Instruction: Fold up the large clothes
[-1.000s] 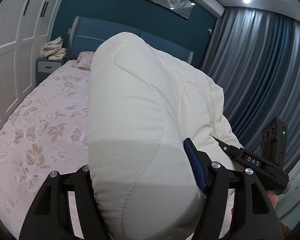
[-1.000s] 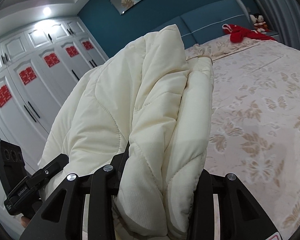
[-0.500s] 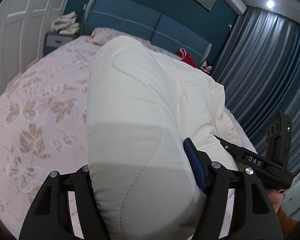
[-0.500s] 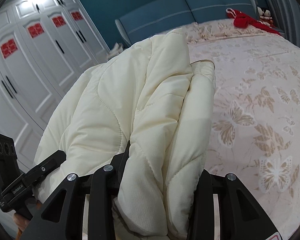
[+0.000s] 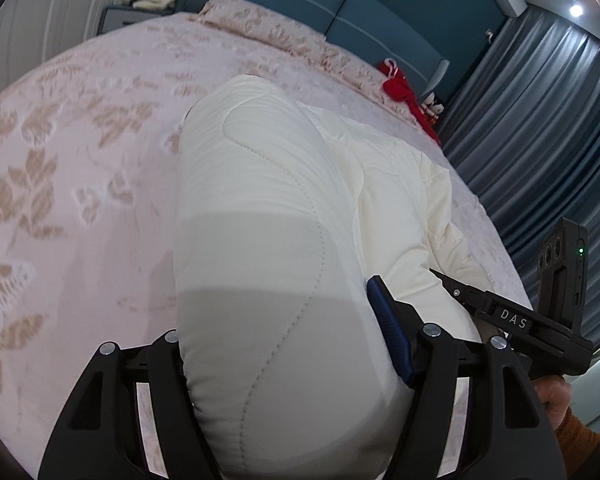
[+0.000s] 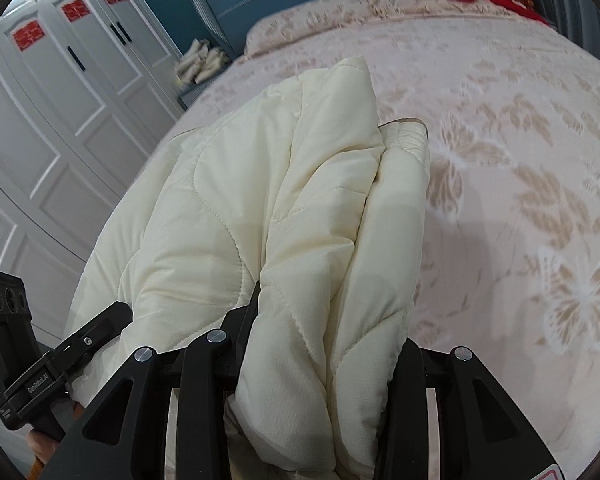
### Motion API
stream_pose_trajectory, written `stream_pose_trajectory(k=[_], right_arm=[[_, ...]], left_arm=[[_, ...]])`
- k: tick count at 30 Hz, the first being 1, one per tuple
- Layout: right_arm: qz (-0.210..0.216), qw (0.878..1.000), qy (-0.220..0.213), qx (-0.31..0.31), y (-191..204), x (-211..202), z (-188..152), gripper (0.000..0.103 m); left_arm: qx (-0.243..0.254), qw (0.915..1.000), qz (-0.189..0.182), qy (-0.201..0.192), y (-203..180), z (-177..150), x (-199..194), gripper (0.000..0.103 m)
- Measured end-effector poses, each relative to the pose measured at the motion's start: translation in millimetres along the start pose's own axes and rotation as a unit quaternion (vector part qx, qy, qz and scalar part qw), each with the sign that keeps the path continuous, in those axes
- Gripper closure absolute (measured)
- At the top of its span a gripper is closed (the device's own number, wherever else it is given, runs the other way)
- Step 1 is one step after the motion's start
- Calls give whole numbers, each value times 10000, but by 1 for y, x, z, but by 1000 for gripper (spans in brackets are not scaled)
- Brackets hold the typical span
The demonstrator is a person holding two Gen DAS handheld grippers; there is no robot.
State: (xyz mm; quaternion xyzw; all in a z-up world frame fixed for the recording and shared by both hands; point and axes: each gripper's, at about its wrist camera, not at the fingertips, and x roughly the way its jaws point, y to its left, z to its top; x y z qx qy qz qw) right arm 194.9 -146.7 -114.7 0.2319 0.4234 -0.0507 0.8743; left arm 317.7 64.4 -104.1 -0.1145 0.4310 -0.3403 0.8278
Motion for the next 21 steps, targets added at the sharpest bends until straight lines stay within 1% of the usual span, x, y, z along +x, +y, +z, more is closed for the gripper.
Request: stream_pose_trajectory(k=[4, 9, 21], right_arm=[[-2, 10000, 5, 7, -3, 9, -9, 67], [17, 10000, 30, 31, -8, 16, -11, 66], [-8, 9999, -38, 152, -15, 26, -20, 60]], left_arm=[[-15, 10000, -15, -41, 9, -11, 8, 37], [-55, 9999, 5, -124, 12, -18, 13, 34], [-3, 9997, 120, -197, 15, -26, 22, 28]])
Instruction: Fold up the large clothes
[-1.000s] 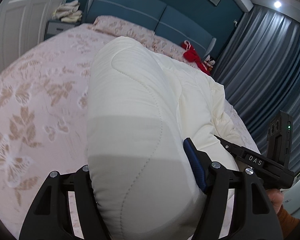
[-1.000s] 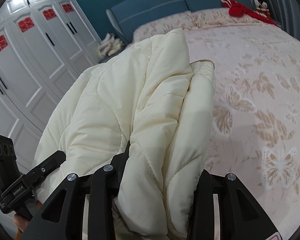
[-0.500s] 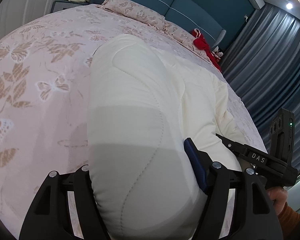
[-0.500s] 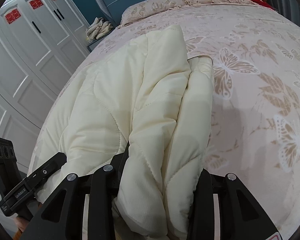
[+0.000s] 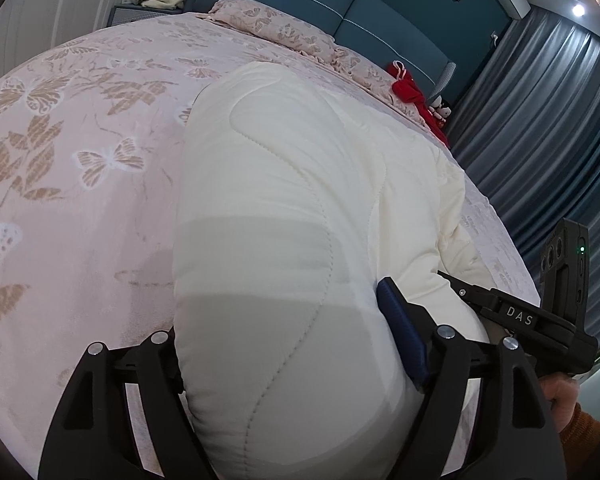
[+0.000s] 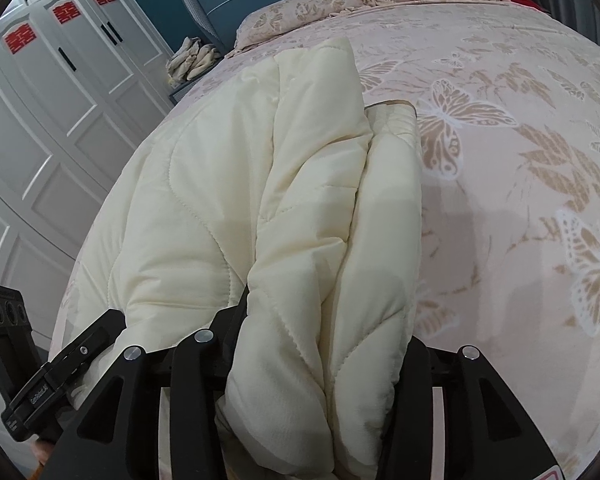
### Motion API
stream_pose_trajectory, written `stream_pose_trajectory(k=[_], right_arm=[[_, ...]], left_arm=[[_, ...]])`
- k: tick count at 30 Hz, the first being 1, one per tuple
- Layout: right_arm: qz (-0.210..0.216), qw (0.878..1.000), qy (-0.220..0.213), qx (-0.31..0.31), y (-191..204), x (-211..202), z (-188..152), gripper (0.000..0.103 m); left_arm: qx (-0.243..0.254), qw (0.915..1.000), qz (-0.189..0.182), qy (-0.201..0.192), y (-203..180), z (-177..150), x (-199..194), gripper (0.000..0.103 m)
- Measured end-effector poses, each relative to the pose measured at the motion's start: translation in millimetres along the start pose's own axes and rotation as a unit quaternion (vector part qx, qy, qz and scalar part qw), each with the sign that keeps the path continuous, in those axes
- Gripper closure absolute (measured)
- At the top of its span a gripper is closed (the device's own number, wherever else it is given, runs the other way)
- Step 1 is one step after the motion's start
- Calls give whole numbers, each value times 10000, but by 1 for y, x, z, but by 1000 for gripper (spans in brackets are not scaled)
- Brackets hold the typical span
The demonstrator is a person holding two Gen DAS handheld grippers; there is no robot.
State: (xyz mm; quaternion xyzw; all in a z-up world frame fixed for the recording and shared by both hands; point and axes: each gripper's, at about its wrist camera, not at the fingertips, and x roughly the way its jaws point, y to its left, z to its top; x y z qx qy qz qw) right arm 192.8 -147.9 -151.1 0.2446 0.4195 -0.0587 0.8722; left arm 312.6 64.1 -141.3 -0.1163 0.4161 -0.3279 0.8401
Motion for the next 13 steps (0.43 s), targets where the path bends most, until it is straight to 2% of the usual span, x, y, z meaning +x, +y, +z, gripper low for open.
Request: stream_pose_trajectory(k=[3, 6, 8, 10, 13], right_arm=[[-27, 10000, -13, 65, -2, 2, 1, 56], [-68, 9997, 39, 233, -6, 3, 4, 48], [-151, 9995, 104, 270, -7, 1, 8, 41], [-217, 9992, 206, 273, -5, -3, 13, 40], [-313, 9985, 320, 306, -1, -25, 25, 38]], left_arm=[[-46, 10000, 38, 9, 1, 0, 1, 26], [-62, 9996, 261, 3, 0, 1, 0, 17], [60, 9978, 656, -7, -6, 4, -4, 10], [291, 9943, 1029, 31, -15, 9, -10, 9], [720, 9817, 1763, 55, -31, 20, -27, 9]])
